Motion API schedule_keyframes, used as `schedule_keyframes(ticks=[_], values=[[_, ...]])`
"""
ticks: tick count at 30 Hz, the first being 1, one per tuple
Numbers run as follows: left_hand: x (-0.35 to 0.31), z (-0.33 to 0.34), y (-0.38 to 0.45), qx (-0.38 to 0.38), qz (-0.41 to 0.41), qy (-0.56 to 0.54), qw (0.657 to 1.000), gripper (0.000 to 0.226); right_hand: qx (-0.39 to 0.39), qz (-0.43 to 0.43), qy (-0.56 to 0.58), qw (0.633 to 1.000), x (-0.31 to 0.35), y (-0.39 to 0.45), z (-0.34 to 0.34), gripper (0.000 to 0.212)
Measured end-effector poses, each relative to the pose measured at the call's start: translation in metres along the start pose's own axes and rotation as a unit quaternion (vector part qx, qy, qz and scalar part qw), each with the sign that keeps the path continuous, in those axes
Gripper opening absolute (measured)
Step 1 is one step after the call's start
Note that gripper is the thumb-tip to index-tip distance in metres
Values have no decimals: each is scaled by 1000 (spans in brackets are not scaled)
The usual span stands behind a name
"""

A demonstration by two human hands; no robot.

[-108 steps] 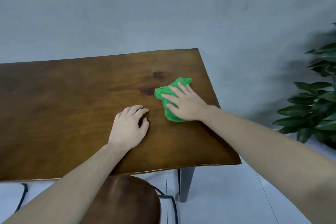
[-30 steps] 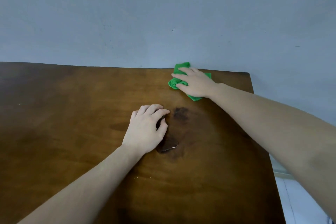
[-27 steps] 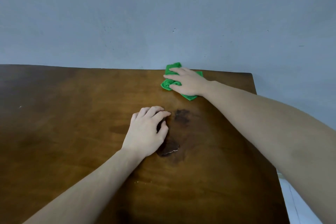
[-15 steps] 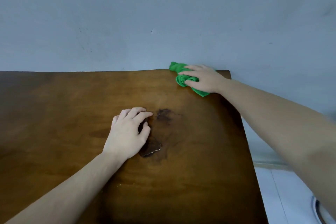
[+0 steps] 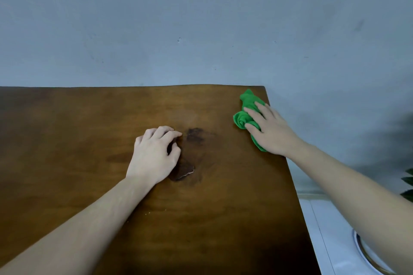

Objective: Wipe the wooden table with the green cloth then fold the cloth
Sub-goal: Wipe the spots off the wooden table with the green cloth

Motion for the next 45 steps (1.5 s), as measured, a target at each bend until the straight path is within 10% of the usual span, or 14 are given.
schedule_keyframes(ticks=[12, 33, 39, 45], values=[[2, 2, 0, -2, 1, -4, 1000, 34, -48, 99, -46, 993, -7, 87, -9, 58], [-1, -2, -4, -70, -10, 32, 997, 15, 78, -342, -20, 936, 148, 74, 44, 49], [-1, -2, -5, -52, -4, 27, 998, 24, 81, -218, -60, 971, 72, 92, 13, 54], [1, -7, -6, 1, -2, 19, 1000, 28, 72, -157, -57, 983, 130, 142, 30, 49]])
Point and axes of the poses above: each hand's wrist, its own y-axis towards the middle knuckle, its own z-axis out of the palm, x = y × z, the point moved 3 cm from there along y, towards the middle knuckle, and after that the axes turned 1 degree about y, right-handed, at the moved point
